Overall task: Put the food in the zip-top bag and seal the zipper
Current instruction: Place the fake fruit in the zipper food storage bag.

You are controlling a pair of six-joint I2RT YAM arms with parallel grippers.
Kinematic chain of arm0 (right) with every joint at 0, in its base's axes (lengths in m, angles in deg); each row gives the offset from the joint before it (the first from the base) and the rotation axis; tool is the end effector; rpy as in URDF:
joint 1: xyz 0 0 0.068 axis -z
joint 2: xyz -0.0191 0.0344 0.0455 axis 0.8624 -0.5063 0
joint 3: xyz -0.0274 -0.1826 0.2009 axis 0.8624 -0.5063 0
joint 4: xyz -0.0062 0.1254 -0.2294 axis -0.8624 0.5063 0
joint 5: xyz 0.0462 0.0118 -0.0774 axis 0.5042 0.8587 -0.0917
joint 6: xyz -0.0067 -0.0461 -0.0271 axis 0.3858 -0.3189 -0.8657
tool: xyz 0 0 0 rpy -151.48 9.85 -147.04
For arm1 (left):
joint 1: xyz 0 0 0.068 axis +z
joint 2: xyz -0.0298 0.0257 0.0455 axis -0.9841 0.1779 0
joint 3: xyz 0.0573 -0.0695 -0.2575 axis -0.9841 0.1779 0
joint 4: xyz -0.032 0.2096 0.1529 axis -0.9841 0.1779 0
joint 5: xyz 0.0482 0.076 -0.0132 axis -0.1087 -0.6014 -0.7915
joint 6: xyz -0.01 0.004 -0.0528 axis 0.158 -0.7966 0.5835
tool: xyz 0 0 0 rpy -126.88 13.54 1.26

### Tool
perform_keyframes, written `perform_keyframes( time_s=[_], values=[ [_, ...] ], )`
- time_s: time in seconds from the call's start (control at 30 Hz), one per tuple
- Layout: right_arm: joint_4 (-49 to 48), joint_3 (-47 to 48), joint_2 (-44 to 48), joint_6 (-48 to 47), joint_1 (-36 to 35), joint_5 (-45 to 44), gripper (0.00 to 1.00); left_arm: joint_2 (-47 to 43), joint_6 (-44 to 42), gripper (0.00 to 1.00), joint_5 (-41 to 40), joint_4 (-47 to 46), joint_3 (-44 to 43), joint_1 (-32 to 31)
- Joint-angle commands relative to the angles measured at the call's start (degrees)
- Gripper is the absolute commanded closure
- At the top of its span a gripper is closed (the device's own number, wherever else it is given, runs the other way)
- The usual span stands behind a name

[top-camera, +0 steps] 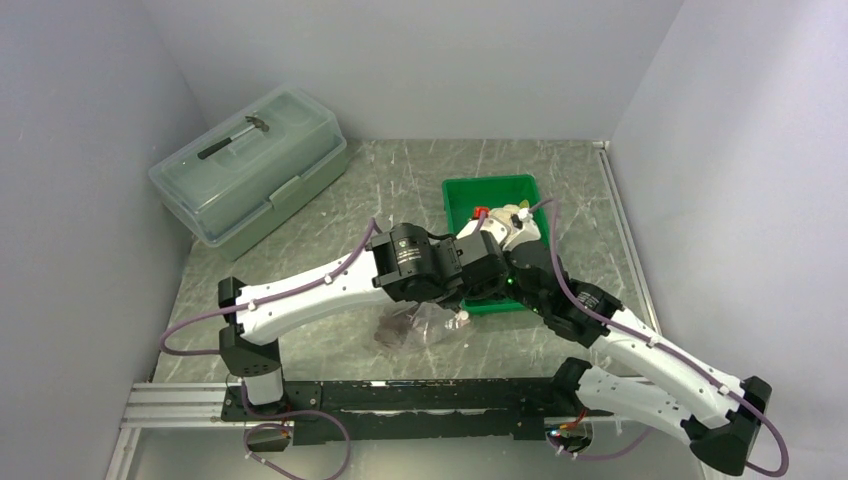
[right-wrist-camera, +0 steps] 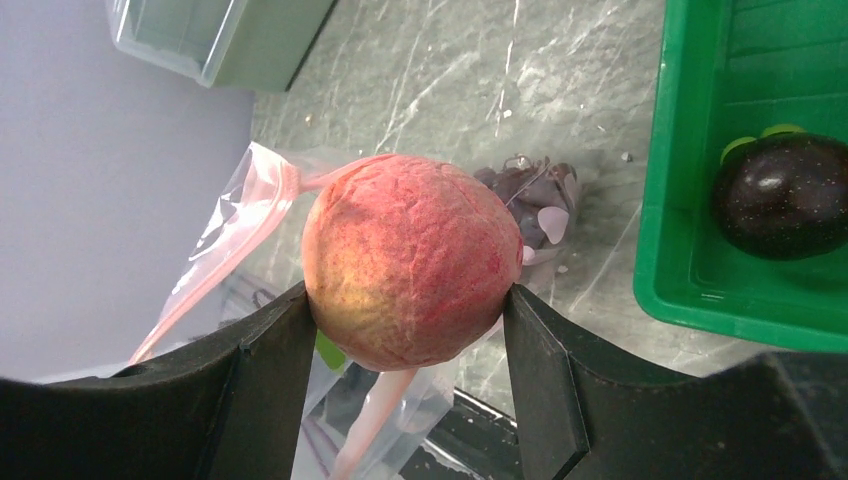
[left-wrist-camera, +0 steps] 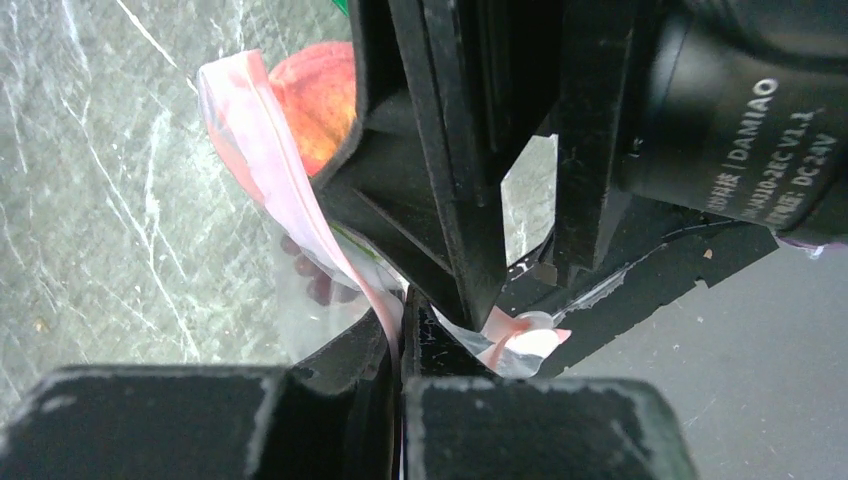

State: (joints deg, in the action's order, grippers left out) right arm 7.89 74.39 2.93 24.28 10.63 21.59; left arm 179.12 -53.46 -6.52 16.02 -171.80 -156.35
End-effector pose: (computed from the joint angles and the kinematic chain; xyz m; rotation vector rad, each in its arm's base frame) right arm 0.1244 0.1354 0.3099 0.2056 2.1568 0.9739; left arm 0.0938 -0.3316 0.4047 0.8108 2.3782 -0.2231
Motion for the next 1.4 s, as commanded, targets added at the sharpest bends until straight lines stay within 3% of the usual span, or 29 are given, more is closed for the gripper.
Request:
perform_keyframes(
  time_s=[0.0, 0.53, 0.87, 1.1, 1.37],
  values=[
    [0.1, 1.6, 0.3, -2.3, -1.3, -1.3, 0.92, -4.0, -0.4, 0.9, -1.4, -4.1, -2.4, -1.1],
    [0.7, 5.8, 7.1, -5.0, -1.6, 9.4, 0.89, 1.0, 3.7, 0.93, -10.7, 7.3, -7.0, -1.1],
    [-11.4, 0.5, 1.6, -2.4, -2.3, 18.0, 0.89, 1.6, 3.0, 0.94, -10.2, 8.1, -9.2, -1.1],
    [-14.5, 1.2, -3.2, -6.2, -5.5, 19.6, 0.89, 1.5, 2.8, 0.93, -11.2, 9.2, -9.6, -1.1],
    [-25.4, -3.5, -1.4, -8.8, -10.4, 22.7, 0.87, 0.3, 3.3, 0.92, -12.1, 9.1, -8.2, -0.9]
  ],
)
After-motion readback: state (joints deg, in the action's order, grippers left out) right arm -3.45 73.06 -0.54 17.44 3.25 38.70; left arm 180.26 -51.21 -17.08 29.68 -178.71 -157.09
